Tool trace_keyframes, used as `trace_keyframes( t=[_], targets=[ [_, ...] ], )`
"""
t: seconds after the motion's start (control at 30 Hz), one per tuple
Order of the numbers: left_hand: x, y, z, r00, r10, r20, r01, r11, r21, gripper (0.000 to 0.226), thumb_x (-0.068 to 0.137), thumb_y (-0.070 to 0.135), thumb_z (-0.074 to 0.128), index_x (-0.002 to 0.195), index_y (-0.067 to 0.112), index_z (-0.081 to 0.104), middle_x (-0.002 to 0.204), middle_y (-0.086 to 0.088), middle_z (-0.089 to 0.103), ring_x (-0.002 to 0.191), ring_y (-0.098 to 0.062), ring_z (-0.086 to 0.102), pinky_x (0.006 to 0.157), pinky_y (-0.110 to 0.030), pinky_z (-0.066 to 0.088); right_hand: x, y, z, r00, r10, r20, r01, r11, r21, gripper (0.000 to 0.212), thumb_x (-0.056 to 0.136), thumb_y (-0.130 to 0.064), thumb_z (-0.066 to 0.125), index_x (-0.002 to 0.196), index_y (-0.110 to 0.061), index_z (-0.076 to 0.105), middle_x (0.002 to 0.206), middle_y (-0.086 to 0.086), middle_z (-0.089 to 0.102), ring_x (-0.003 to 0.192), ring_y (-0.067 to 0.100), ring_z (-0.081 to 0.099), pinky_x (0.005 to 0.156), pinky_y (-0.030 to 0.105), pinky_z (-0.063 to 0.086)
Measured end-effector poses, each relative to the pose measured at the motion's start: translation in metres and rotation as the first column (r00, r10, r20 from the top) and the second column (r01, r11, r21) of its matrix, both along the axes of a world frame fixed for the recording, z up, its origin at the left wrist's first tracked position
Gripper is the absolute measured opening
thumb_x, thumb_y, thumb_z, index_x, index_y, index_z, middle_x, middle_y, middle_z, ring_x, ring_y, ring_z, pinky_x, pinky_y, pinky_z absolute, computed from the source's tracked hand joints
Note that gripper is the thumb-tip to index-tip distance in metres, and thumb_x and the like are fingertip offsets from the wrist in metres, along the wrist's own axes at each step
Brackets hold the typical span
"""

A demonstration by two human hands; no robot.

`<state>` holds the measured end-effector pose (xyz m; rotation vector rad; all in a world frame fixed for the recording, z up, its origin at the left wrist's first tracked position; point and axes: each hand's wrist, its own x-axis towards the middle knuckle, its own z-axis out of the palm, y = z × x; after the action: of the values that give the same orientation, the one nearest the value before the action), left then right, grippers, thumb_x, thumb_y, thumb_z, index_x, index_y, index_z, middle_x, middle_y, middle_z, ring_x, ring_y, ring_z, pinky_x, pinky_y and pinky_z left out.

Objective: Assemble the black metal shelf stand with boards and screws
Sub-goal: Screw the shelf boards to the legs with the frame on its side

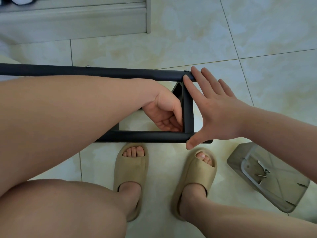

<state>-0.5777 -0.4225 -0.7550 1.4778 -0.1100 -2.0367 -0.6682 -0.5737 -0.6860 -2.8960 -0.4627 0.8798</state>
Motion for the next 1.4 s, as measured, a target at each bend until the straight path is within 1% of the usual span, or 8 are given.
trace_keyframes(
  t=[0.2, 0.4, 0.53, 0.63, 0.77, 0.97, 1.13, 1.4],
  targets=[
    [-0.0007, -0.0017, -0.0003, 0.993, -0.092, 0.078, 0.090, 0.995, 0.033, 0.011, 0.095, 0.014, 0.059, 0.092, 0.015, 0.069, 0.079, 0.003, 0.069, 0.072, -0.009, 0.062, 0.073, -0.021, 0.048, -0.0002, 0.0002, 0.0001, 1.000, -0.002, -0.002, 0.002, 1.000, -0.004, 0.161, 0.038, -0.099, 0.057, 0.149, -0.029, -0.036, 0.157, -0.005, -0.043, 0.147, 0.020, -0.037, 0.119, 0.045, -0.013],
    [0.0017, -0.0030, 0.0009, 1.000, -0.023, 0.018, 0.023, 1.000, 0.012, 0.018, 0.094, 0.002, 0.056, 0.086, 0.010, 0.069, 0.080, -0.003, 0.068, 0.072, -0.012, 0.063, 0.075, -0.023, 0.048, 0.0003, -0.0002, 0.0001, 1.000, -0.003, -0.004, 0.003, 1.000, -0.002, 0.160, 0.037, -0.099, 0.056, 0.148, -0.030, -0.037, 0.156, -0.005, -0.043, 0.146, 0.018, -0.038, 0.118, 0.044, -0.014],
    [-0.0005, -0.0018, -0.0008, 1.000, -0.005, 0.012, 0.005, 1.000, 0.002, 0.014, 0.094, 0.007, 0.057, 0.091, 0.013, 0.069, 0.087, -0.001, 0.068, 0.078, -0.011, 0.063, 0.080, -0.024, 0.048, 0.0006, -0.0002, -0.0003, 1.000, -0.003, 0.000, 0.003, 1.000, -0.001, 0.161, 0.037, -0.099, 0.056, 0.149, -0.030, -0.037, 0.157, -0.005, -0.042, 0.146, 0.019, -0.037, 0.118, 0.044, -0.014],
    [0.0002, -0.0029, -0.0017, 0.993, -0.086, 0.080, 0.083, 0.996, 0.039, 0.008, 0.094, 0.014, 0.060, 0.093, 0.015, 0.068, 0.081, 0.002, 0.068, 0.073, -0.009, 0.061, 0.074, -0.022, 0.047, 0.0001, 0.0001, -0.0008, 1.000, 0.000, 0.000, 0.000, 1.000, -0.002, 0.160, 0.036, -0.100, 0.053, 0.148, -0.030, -0.037, 0.157, -0.005, -0.042, 0.146, 0.019, -0.038, 0.116, 0.043, -0.015],
    [0.0020, -0.0045, 0.0004, 0.995, -0.080, 0.055, 0.078, 0.996, 0.040, 0.014, 0.094, 0.009, 0.059, 0.086, 0.013, 0.070, 0.075, 0.000, 0.069, 0.066, -0.009, 0.062, 0.066, -0.019, 0.049, 0.0005, 0.0002, -0.0001, 1.000, -0.003, 0.000, 0.003, 1.000, 0.000, 0.160, 0.037, -0.099, 0.055, 0.149, -0.030, -0.036, 0.157, -0.005, -0.042, 0.146, 0.019, -0.038, 0.115, 0.041, -0.016],
    [0.0016, 0.0000, 0.0016, 0.999, 0.036, -0.028, -0.036, 0.999, 0.010, 0.020, 0.094, 0.000, 0.051, 0.091, 0.010, 0.068, 0.087, -0.005, 0.067, 0.078, -0.013, 0.064, 0.080, -0.024, 0.046, 0.0004, 0.0011, 0.0004, 1.000, -0.004, -0.015, 0.004, 1.000, -0.001, 0.160, 0.036, -0.100, 0.054, 0.148, -0.031, -0.038, 0.156, -0.005, -0.044, 0.146, 0.019, -0.038, 0.120, 0.045, -0.012],
    [0.0015, -0.0018, 0.0017, 0.996, -0.068, 0.048, 0.067, 0.997, 0.033, 0.011, 0.095, 0.013, 0.059, 0.091, 0.014, 0.069, 0.081, 0.001, 0.068, 0.072, -0.010, 0.062, 0.075, -0.023, 0.048, 0.0005, 0.0011, 0.0011, 1.000, -0.005, -0.011, 0.005, 1.000, -0.004, 0.161, 0.038, -0.099, 0.058, 0.149, -0.029, -0.036, 0.157, -0.005, -0.042, 0.147, 0.020, -0.037, 0.120, 0.045, -0.012],
    [0.0005, -0.0033, 0.0024, 0.999, -0.010, 0.035, 0.010, 1.000, 0.004, 0.017, 0.093, -0.003, 0.055, 0.092, 0.007, 0.068, 0.087, -0.006, 0.068, 0.078, -0.014, 0.063, 0.083, -0.026, 0.049, 0.0007, 0.0004, -0.0003, 1.000, -0.003, -0.006, 0.003, 1.000, 0.002, 0.161, 0.038, -0.099, 0.058, 0.149, -0.029, -0.036, 0.157, -0.005, -0.043, 0.146, 0.020, -0.037, 0.119, 0.045, -0.013]
  ],
)
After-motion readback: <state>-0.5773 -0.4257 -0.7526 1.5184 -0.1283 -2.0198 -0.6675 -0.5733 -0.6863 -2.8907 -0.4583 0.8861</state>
